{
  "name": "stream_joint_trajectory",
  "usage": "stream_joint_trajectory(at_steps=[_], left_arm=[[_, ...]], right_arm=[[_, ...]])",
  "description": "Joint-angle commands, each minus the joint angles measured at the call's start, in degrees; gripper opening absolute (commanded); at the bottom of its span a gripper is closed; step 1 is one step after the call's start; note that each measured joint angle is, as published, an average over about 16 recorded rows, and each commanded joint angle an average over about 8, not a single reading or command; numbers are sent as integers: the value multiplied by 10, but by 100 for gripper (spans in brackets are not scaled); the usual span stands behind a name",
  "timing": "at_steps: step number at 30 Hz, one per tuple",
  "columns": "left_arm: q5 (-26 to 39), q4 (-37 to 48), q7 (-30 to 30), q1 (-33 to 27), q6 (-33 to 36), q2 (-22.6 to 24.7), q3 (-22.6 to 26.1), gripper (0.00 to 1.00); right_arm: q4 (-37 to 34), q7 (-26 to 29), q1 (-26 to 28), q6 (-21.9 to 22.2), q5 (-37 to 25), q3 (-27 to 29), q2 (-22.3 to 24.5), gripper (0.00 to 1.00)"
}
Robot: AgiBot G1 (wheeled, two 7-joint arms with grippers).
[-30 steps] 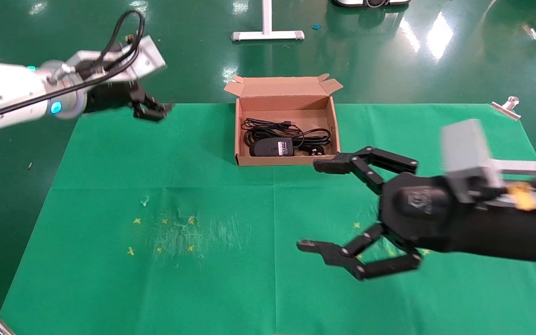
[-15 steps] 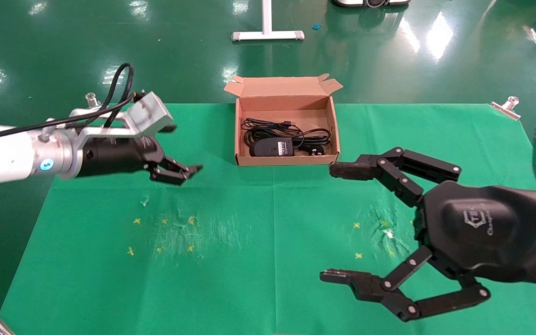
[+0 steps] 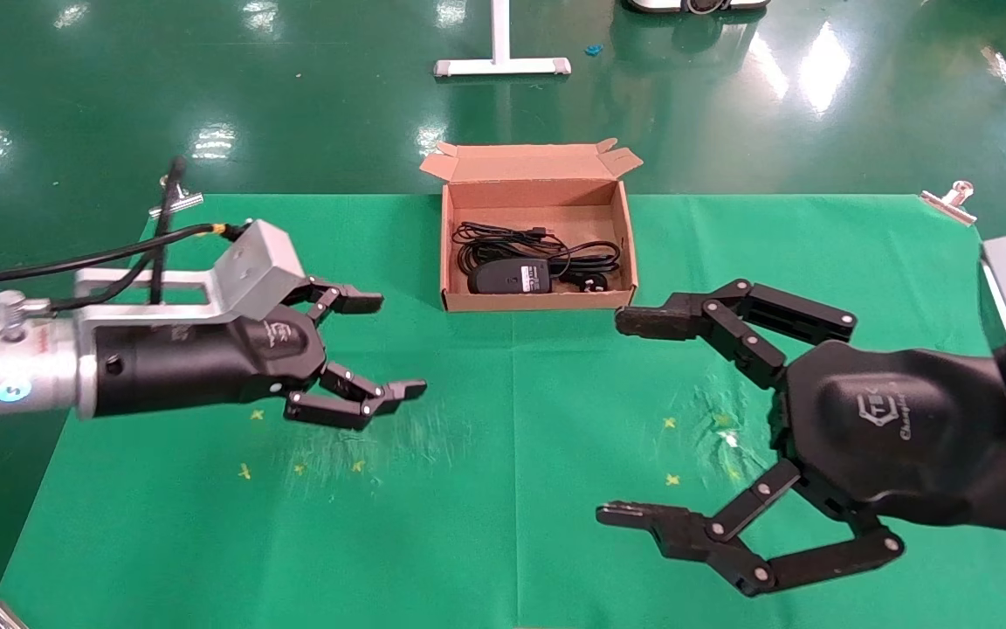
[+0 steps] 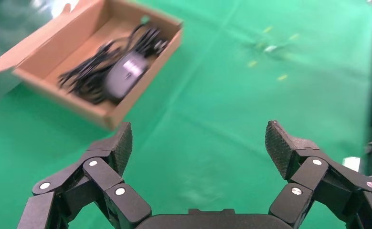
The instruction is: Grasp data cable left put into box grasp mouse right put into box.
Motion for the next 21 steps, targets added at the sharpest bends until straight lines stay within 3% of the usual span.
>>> stream_joint_trajectory(at_steps=[1, 21], left_arm=[[-29, -4, 14, 15, 17, -7, -18, 100], [-306, -43, 143, 152, 176, -69, -187, 100]], right_arm=[[0, 0, 0, 0, 0, 0, 0, 100], [0, 0, 0, 0, 1, -1, 1, 100]])
